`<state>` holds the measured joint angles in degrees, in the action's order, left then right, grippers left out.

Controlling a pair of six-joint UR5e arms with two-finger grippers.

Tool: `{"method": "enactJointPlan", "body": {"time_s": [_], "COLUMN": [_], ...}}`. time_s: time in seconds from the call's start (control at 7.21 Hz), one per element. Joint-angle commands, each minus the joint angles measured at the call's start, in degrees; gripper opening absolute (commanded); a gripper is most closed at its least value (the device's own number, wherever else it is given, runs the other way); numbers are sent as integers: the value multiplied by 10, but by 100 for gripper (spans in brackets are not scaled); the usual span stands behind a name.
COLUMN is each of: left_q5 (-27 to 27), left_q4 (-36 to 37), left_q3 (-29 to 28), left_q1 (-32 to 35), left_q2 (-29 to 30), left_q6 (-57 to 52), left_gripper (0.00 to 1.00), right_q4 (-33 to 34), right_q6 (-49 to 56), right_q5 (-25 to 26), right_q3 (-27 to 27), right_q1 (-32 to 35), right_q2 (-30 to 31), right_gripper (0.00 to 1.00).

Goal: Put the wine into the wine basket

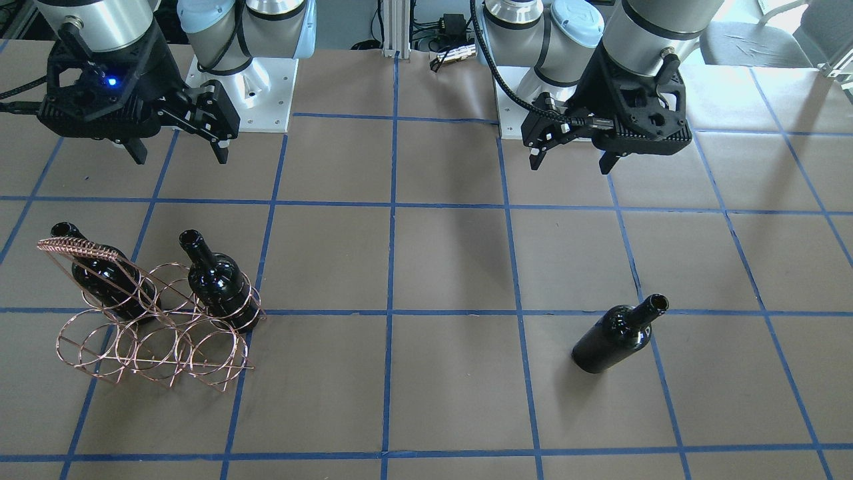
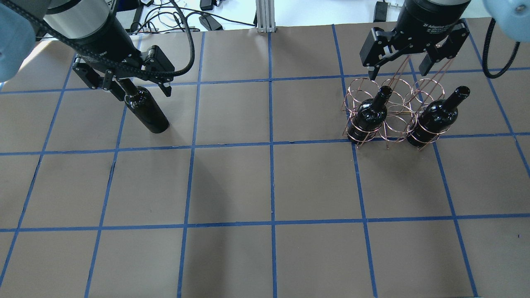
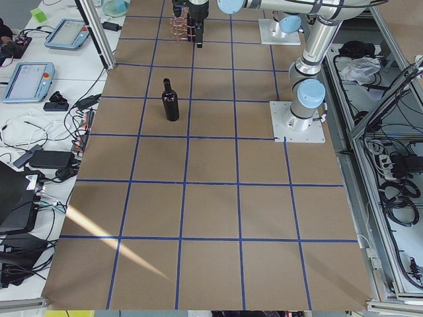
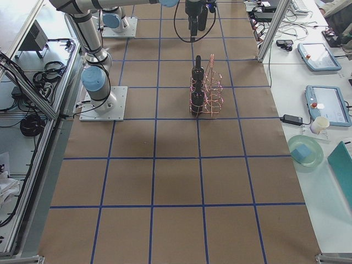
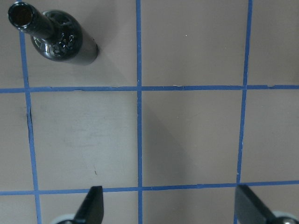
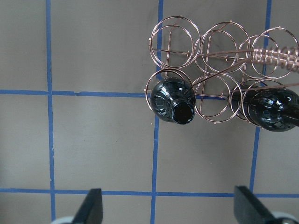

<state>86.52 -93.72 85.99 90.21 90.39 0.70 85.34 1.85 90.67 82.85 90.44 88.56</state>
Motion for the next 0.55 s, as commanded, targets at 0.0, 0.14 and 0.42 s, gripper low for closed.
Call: {"method": "enactJointPlan", "body": {"time_s": [0.0, 0.14, 0.42], "left_q5": [0, 0, 1], "left_q4": [0, -1, 15], "left_q3": [0, 1, 1], "left_q1": [-1, -3, -21], "left_q2": [0, -1, 5], "left_q6": [0, 0, -4], "left_gripper": [100, 100, 100], "right_q4": [0, -1, -9], "right_q6": [0, -4, -2], "right_q5": [0, -1, 8], "right_q3": [0, 0, 3], "right_q1": [0, 0, 0], "right_q2": [-1, -1, -1], "right_gripper": [100, 100, 100]}}
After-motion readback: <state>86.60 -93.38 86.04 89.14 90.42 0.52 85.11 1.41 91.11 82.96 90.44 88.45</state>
